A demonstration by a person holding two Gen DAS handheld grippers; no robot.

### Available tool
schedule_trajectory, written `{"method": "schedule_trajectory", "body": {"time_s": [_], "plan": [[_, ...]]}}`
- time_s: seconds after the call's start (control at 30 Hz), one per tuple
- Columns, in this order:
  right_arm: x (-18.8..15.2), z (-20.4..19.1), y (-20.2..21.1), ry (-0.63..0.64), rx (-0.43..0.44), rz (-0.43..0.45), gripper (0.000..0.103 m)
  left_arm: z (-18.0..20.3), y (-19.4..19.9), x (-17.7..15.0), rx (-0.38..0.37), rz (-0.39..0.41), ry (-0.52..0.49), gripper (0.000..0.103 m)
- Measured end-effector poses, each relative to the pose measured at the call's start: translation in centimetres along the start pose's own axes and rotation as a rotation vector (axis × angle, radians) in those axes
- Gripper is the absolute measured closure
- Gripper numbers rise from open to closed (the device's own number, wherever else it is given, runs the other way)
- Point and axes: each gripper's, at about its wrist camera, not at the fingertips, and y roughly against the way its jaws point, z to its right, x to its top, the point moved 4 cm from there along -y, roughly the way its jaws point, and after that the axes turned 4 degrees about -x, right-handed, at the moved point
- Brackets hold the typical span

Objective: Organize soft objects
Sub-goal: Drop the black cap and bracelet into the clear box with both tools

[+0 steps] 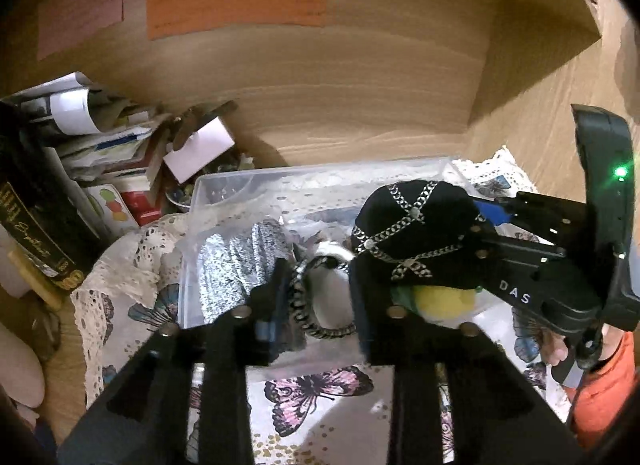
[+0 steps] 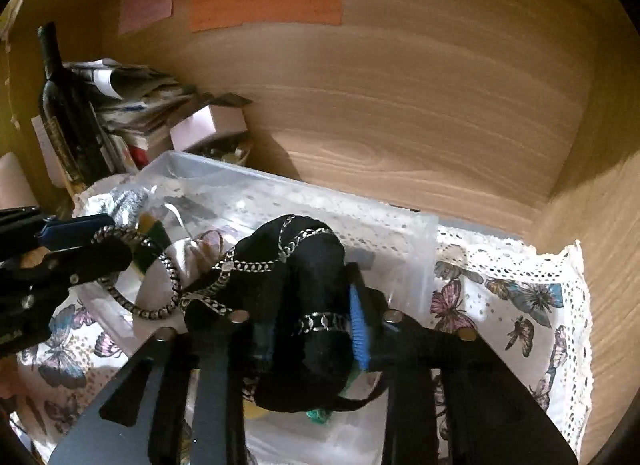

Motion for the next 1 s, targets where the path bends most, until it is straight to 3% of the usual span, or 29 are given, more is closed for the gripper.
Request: {"method": "schedule_trajectory", "body": {"time_s": [0.17,0.33,0.43,0.53,0.67,0.7,0.83,0.93,1.0], "plan": [[0.7,0.7,2.9,-0.022,0.003,0.066,0.061,0.8,2.0,0.2,0.014,0.049,-0.024,0.058],[1.4,0.4,7.4,-0.014,0.015,0.164,0.058,1.1,4.8,0.7,0.009,0.122,-0.028,0.049],[1.6,-0.3,10.5,0.001,0.020,0.238,0.045,1.4,7.0,1.0,0.015,0.177,-0.033,0.043],[1.4,-0.8,13.6,0.004,0.032,0.302,0.040,1.7,9.4,1.1,0.022,0.236,-0.043,0.036],[0.9,-1.1,16.7,-0.022,0.046,0.369,0.018,2.2,12.7,0.8,0.028,0.319,-0.048,0.025],[0.7,-1.1,17.4,-0.032,0.050,0.385,0.018,2.4,13.7,0.6,0.026,0.344,-0.049,0.021],[0.2,-1.4,19.0,-0.057,0.067,0.408,0.013,2.7,16.0,0.0,0.008,0.398,-0.046,0.007],[-0.4,-1.4,19.8,-0.086,0.064,0.431,0.000,3.1,17.5,-0.7,0.003,0.433,-0.042,0.002],[-0.7,-1.4,20.0,-0.095,0.059,0.438,0.000,3.3,18.3,-1.1,0.007,0.457,-0.040,0.001]]}}
